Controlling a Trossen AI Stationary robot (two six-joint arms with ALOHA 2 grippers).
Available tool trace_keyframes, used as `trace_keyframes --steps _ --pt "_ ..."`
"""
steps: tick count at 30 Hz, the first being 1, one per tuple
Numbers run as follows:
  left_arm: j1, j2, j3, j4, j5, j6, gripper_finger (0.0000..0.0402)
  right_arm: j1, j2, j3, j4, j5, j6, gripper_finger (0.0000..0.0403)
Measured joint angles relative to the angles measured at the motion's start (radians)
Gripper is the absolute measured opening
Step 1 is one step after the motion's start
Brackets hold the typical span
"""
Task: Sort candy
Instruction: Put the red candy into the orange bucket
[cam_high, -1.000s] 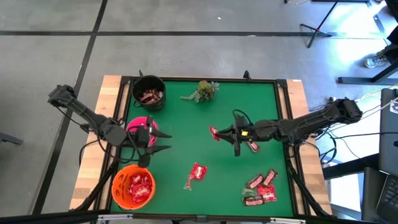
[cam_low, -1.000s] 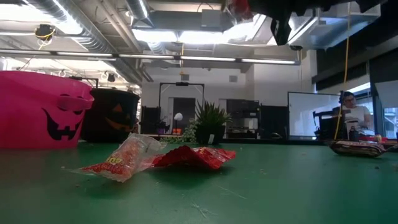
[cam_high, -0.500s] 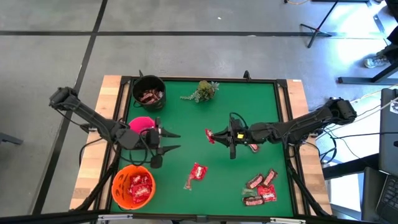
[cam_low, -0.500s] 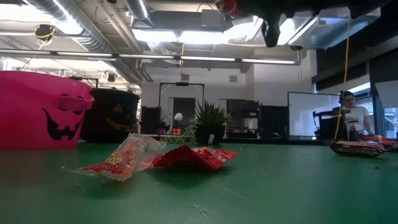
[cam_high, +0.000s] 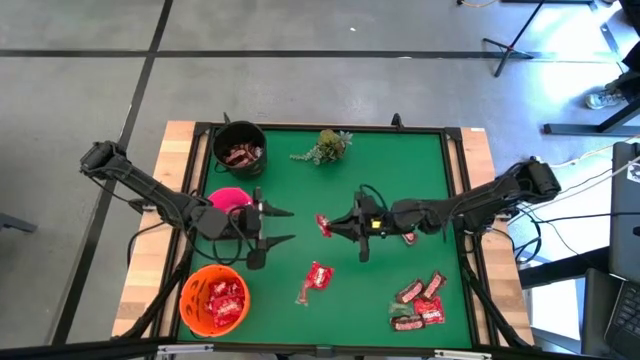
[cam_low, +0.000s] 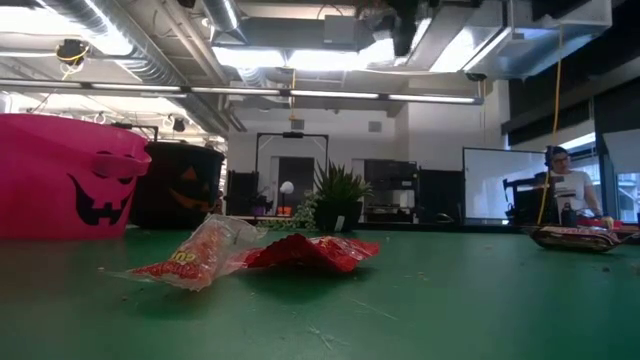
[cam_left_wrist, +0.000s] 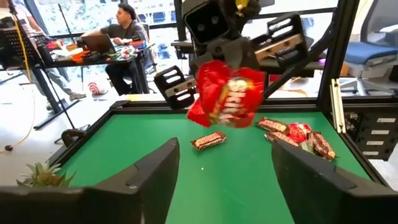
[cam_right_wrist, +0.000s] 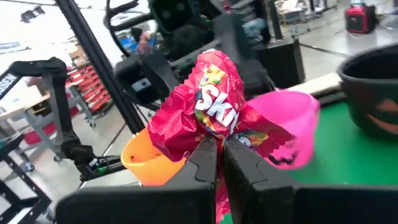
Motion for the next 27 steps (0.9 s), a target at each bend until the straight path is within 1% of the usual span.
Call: trace_keyframes --steps 4,8,12,16,19,21,23,27 --pt "0.002 0.0 0.0 0.004 0.0 0.001 0.0267 0.0 0.074 0.111 -0.061 -0.021 -0.042 0.001" --pt "0.005 0.0 0.0 0.013 0.001 0.001 0.0278 0.0 0.144 0.232 -0.162 -0.021 -0.077 0.001" --pt "0.004 0.0 0.0 0.011 0.004 0.001 0.0277 -0.001 0.202 0.337 -0.249 -0.021 -0.101 0.001" --pt "0.003 0.0 0.0 0.001 0.01 0.017 0.0264 -0.001 0.238 0.402 -0.325 -0.02 -0.105 0.001" --pt "0.002 -0.001 0.0 -0.005 0.01 0.046 0.0239 -0.001 0.24 0.41 -0.341 -0.019 -0.106 0.001" --pt "-0.001 -0.001 0.0 -0.013 0.005 0.053 0.0212 -0.001 0.24 0.41 -0.342 -0.019 -0.107 0.001" --pt "-0.001 -0.001 0.0 -0.019 0.006 0.058 0.0177 -0.002 0.24 0.41 -0.346 -0.014 -0.107 0.001" --pt "-0.005 -0.001 0.0 -0.026 0.006 0.078 0.0085 -0.002 0.24 0.41 -0.351 -0.012 -0.108 0.001"
